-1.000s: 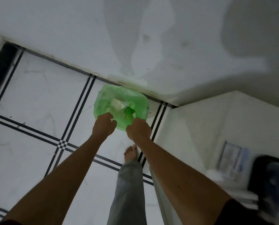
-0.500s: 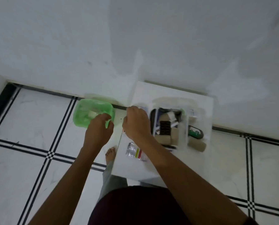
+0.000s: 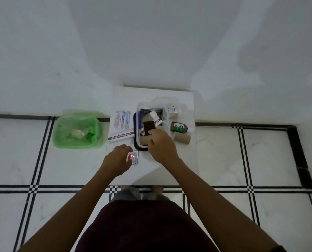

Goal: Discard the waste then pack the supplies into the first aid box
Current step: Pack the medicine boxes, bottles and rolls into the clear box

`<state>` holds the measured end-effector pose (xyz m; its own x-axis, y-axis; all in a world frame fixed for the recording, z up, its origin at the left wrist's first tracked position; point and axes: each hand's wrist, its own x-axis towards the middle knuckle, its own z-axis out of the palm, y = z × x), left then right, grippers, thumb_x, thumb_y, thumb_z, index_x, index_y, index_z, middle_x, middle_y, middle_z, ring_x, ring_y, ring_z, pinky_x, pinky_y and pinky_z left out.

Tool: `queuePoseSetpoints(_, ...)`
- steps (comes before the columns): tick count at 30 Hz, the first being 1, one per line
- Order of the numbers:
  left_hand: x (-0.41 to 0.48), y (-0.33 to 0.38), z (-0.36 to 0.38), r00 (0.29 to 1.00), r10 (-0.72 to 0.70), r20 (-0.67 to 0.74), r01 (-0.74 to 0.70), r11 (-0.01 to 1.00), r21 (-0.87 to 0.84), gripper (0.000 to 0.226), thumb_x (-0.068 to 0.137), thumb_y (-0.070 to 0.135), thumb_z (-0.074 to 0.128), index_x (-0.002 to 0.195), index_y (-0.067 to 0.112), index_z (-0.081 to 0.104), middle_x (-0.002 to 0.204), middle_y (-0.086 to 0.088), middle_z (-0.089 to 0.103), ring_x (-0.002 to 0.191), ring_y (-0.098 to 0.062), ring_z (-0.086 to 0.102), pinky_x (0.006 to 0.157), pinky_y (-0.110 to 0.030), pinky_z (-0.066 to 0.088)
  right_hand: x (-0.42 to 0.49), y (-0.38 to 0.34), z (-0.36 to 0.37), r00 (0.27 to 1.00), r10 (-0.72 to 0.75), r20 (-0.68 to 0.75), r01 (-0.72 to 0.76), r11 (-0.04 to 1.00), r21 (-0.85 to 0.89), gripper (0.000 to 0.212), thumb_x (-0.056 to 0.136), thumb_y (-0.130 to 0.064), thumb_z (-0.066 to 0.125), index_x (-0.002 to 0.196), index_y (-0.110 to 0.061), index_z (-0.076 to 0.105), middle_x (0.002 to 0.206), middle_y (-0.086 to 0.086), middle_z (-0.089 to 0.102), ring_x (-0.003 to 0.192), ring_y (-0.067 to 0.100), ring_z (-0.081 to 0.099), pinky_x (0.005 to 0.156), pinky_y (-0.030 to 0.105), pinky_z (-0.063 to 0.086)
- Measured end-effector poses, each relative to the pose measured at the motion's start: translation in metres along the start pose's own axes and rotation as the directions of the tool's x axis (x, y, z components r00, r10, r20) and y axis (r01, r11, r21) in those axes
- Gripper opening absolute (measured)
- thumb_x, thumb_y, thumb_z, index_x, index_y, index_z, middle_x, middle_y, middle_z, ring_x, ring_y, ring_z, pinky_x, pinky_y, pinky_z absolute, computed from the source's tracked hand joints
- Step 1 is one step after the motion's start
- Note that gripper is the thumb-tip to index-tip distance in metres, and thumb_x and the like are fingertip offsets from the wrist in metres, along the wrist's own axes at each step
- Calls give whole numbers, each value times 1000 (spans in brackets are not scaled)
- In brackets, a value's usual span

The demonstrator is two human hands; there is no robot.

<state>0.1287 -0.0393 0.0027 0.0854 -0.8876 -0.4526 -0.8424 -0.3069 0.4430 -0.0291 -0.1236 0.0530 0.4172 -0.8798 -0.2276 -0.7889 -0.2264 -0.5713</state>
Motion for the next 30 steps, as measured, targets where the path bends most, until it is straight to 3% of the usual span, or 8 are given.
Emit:
queuePoseSetpoints(2,2,-6,8,995,54,78,-56,998,14,47,77,26,70,120,15,53,120,-7,55,111,-25,51,86,-39,49,0,-1,4,999,47,4,-47,999,1,21,88,-10,47,105,-7,59,104,11,62,92,26,59,76,41,54)
queuePoseSetpoints(6,7,-22,20,986,120,117,-135,982,130,70,71,33,77,130,13,44,133,-6,47,119,-25,46,88,-36,49,3,1,4,990,108,-91,-103,993,59,28,88,-9,50,114,-6,60,114,12,64,103,25,59,86,36,52)
queuePoseSetpoints(11,25,-34,28,983,127,131,-152,967,206,76,72,28,76,135,11,37,134,-10,44,115,-27,46,85,-39,49,14,25,-7,947,207,-245,-186,977,106,28,87,-6,55,113,-5,63,112,13,66,103,25,61,89,28,46)
queuePoseSetpoints(14,34,-37,30,979,147,142,-178,953,245,72,72,27,77,132,11,40,127,-12,48,111,-27,47,83,-37,48,17,53,-9,903,315,-291,-309,949,70,31,83,-2,54,111,-10,64,111,10,65,99,25,62,79,30,51)
queuePoseSetpoints(18,41,-35,30,983,95,156,-135,952,273,64,69,32,77,122,14,45,120,-8,49,105,-23,47,76,-32,43,21,83,-7,909,352,-224,-380,920,-94,37,80,5,55,116,-7,59,112,13,62,103,32,57,74,37,52)
queuePoseSetpoints(21,42,-34,30,984,85,155,-133,933,333,64,69,39,74,121,15,46,120,-6,47,106,-23,46,76,-33,42,27,101,0,943,305,-136,-331,908,-258,43,77,6,58,118,-5,53,112,15,58,96,33,55,66,36,49)
queuePoseSetpoints(25,33,-34,23,990,32,136,-78,932,355,74,61,49,74,121,18,47,119,-4,47,105,-22,45,78,-36,44,27,114,9,970,241,-24,-230,887,-399,31,76,2,60,106,-2,54,106,18,59,93,34,54,65,39,46)
queuePoseSetpoints(30,14,-30,-10,999,33,0,-32,961,275,71,57,49,70,117,16,53,112,-7,51,99,-26,48,73,-38,44,36,125,10,968,252,0,-212,812,-544,24,78,-8,62,101,-10,57,119,11,54,101,29,50,69,36,41)
